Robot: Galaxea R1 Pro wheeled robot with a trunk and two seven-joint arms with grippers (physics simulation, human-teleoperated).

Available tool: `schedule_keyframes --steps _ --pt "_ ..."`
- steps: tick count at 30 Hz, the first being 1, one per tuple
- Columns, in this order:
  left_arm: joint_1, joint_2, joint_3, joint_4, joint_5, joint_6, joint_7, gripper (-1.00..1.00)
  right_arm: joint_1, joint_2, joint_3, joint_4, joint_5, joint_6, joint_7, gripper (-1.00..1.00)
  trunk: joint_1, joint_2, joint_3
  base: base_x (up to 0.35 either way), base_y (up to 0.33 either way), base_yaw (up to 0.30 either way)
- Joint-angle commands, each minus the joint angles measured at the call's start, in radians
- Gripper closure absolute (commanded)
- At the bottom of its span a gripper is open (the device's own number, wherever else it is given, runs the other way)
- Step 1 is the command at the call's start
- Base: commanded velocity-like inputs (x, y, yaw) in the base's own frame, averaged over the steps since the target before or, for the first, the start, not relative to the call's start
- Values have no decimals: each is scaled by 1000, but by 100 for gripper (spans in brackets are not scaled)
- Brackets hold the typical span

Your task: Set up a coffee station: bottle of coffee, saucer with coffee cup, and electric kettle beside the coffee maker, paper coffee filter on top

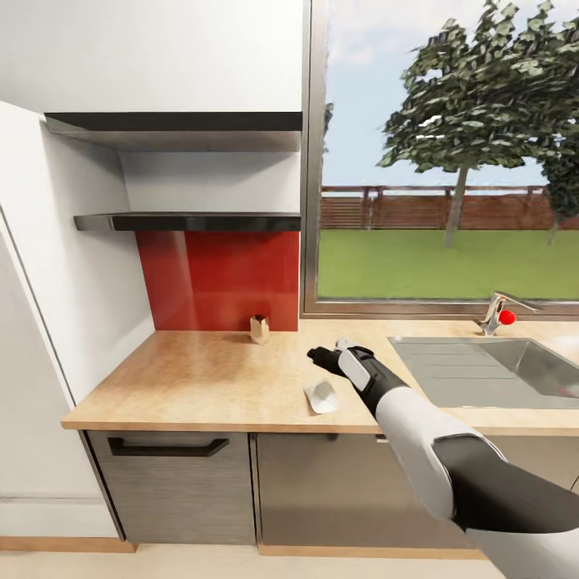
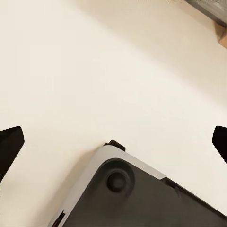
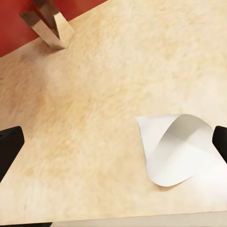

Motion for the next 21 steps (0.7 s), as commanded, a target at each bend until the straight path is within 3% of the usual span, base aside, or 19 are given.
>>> schedule_keyframes --steps 1,11,17,21 --pt "1 1 -7 -1 12 -2 -3 -100 -2 0 4 11 -9 -1 -5 -100 0 -1 0 0 0 0" --pt "1 1 -4 -1 15 -13 -5 -100 -7 0 0 87 -17 -41 1 -100 0 -1 0 0 0 0" --pt "1 2 -5 -1 15 -16 -5 -100 -7 0 -1 106 -141 -46 24 -100 0 -1 0 0 0 0" --pt "1 2 -5 -1 15 -16 -5 -100 -7 0 -1 107 -182 -45 36 -100 0 -1 0 0 0 0"
